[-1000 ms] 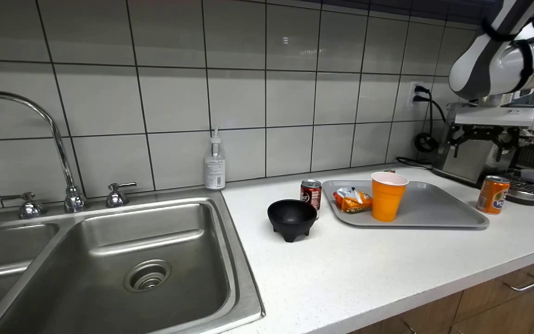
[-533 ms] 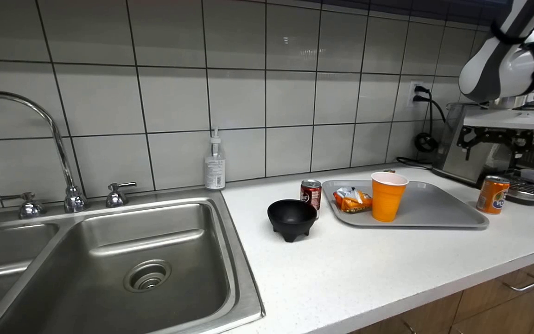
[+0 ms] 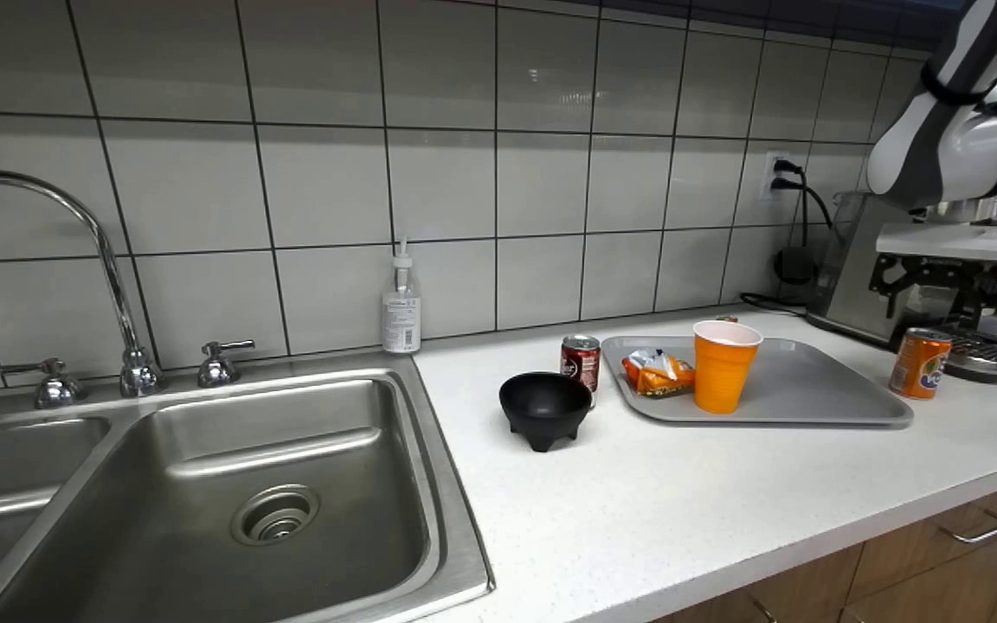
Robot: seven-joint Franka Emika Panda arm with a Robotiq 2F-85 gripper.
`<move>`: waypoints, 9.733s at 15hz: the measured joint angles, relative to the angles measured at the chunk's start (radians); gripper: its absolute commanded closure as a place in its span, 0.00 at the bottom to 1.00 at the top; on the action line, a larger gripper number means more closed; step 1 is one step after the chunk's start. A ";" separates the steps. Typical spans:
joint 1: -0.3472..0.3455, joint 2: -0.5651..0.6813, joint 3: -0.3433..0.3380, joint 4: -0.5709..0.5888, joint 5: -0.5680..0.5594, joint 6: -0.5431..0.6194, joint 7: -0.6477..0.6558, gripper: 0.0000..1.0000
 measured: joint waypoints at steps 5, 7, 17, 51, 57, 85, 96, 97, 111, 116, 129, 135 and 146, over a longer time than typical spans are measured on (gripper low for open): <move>-0.016 0.039 -0.006 0.021 0.030 0.000 0.007 0.00; -0.022 0.055 -0.006 0.036 0.043 -0.001 0.008 0.00; -0.036 0.150 -0.006 0.124 0.082 -0.010 0.014 0.00; 0.083 0.173 -0.083 0.183 0.068 -0.011 0.059 0.61; 0.146 0.145 -0.094 0.161 0.014 0.001 0.080 0.61; 0.245 0.109 -0.015 0.090 -0.035 0.022 0.080 0.61; 0.245 0.110 -0.014 0.079 -0.035 0.022 0.079 0.61; 0.244 0.110 -0.014 0.078 -0.035 0.022 0.079 0.61; 0.233 0.114 -0.014 0.067 -0.035 0.021 0.078 0.61; 0.228 0.114 -0.012 0.063 -0.035 0.020 0.071 0.00; 0.224 0.068 -0.009 0.059 -0.035 0.020 -0.013 0.00; 0.223 -0.004 0.007 0.024 -0.054 0.020 -0.073 0.00; 0.223 -0.139 0.053 -0.100 -0.116 0.021 -0.111 0.00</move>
